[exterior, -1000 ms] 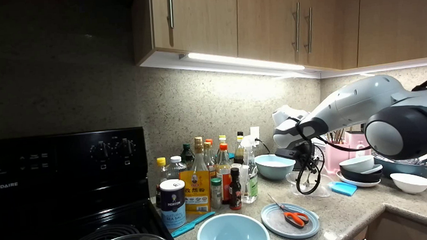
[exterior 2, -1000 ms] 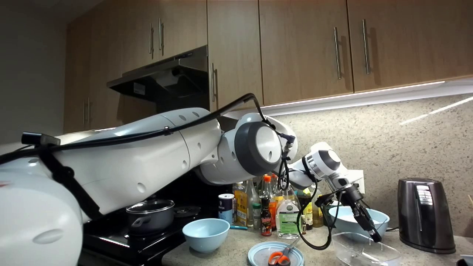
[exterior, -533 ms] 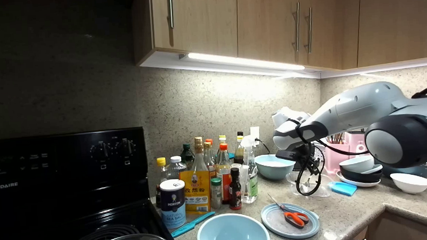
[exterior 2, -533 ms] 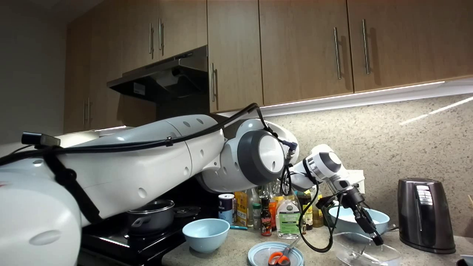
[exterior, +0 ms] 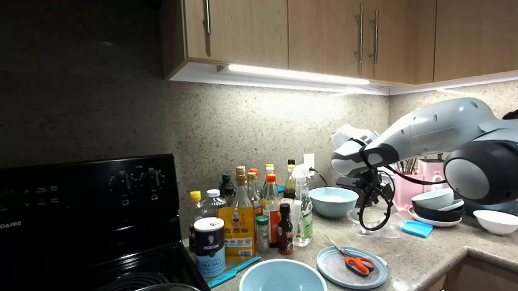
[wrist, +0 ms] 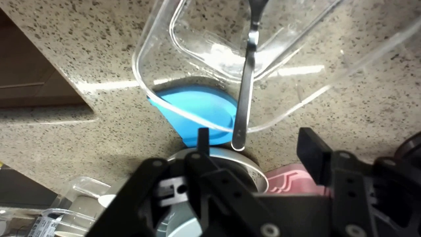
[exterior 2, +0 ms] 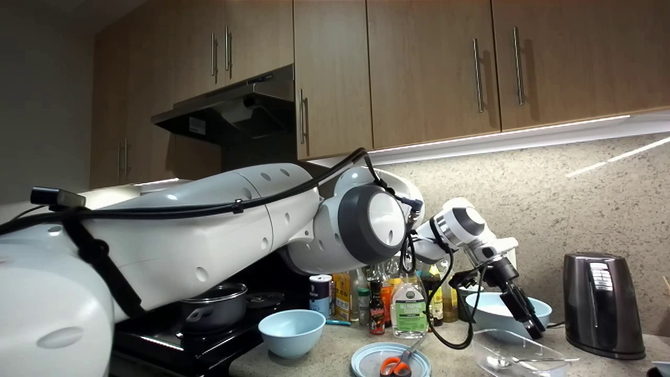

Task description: Pick up the spoon and put it in the bowl

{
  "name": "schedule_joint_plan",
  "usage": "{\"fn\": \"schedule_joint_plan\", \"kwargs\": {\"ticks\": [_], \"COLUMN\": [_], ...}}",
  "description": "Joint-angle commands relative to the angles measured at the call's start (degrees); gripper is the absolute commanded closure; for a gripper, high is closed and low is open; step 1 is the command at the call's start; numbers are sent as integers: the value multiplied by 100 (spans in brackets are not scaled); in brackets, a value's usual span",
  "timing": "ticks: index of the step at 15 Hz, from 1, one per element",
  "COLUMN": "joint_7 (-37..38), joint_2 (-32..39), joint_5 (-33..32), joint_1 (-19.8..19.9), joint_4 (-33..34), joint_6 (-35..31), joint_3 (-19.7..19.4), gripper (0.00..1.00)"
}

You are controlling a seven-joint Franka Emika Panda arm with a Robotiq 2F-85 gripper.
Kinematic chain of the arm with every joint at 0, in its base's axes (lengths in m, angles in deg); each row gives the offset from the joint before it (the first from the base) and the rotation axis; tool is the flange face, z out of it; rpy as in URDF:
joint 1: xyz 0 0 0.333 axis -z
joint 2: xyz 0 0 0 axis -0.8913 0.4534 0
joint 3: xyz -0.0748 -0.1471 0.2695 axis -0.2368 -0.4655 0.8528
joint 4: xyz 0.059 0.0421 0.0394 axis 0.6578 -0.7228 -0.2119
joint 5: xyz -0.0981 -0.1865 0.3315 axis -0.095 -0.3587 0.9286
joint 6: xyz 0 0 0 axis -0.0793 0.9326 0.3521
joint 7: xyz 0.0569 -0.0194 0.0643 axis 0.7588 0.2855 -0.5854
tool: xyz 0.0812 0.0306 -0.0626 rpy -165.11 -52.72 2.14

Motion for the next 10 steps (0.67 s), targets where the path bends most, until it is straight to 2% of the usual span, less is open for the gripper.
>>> {"fn": "schedule_joint_plan", "kwargs": {"ticks": [1, 2, 3, 5, 10], "joint_7": [-94, 0, 0, 1, 1], "joint_2": [-353, -80, -126, -102, -24], "joint_5": [-29, -5, -5, -5, -5], "joint_1": [-66, -11, -15, -16, -13], "joint_4": [58, 151, 194, 200, 200], "joint_6": [159, 2, 4, 4, 2], "joint_3": [-28, -17, -17, -16, -16], "gripper": [2, 0, 11, 0, 0]}}
